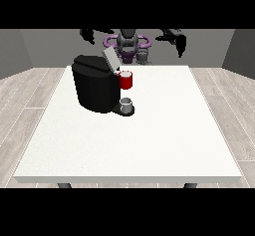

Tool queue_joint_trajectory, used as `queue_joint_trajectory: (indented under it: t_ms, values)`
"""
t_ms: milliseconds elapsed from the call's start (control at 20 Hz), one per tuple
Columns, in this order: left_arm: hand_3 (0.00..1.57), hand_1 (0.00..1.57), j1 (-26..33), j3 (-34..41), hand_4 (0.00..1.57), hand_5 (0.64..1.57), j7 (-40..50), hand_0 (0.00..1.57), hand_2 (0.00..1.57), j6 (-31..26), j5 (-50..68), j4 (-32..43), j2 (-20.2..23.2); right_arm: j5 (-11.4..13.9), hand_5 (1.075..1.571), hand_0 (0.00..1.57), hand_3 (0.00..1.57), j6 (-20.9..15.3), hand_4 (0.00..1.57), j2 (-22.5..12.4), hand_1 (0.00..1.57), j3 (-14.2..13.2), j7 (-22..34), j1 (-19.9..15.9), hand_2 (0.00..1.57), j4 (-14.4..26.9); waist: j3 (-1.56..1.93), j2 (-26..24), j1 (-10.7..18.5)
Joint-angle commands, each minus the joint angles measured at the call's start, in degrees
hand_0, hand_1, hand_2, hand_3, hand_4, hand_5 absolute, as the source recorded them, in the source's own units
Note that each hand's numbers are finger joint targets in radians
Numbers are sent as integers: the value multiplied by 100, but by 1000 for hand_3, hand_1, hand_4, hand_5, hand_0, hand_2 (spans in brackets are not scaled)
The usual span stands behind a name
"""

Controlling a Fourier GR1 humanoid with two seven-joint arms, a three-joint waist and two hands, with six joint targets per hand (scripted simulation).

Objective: Insert the coffee pod into the coffee machine and close the lid

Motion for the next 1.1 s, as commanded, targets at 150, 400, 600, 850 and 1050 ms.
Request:
queue_joint_trajectory:
  t_ms: [150, 400, 600, 850, 1050]
  values:
    - [0, 0, 209, -238, 0, 1571, 167, 0, 0, 118, 113, -747, 51, -112, 1571, 0, 0, 60, 0, 31, 0, -265, -100, -665, 0, 663, 0, 572, 97]
    - [0, 0, 479, -96, 0, 1571, 458, 0, 0, 38, 479, -1089, 387, 84, 1571, 0, 0, 114, 0, 203, 0, -8, -186, -581, 0, 745, -1, 532, -219]
    - [0, 0, 458, -198, 0, 1571, 896, 0, 0, 234, 571, -1553, 358, 67, 1571, 0, 0, 169, 0, 61, 0, -203, -144, -894, 0, 1121, 0, 564, -140]
    - [0, 0, 712, -407, 0, 1571, 207, 0, 0, 416, 364, -1400, 212, 147, 1571, 0, 0, 313, 0, 20, 0, -165, -213, -1242, 0, 1354, -1, 827, -198]
    - [0, 0, 901, -512, 0, 1571, 399, 0, 0, 333, 436, -1637, 248, 151, 1571, 0, 0, 244, 0, -100, 0, -352, -50, -1613, 0, 1656, -1, 786, -5]
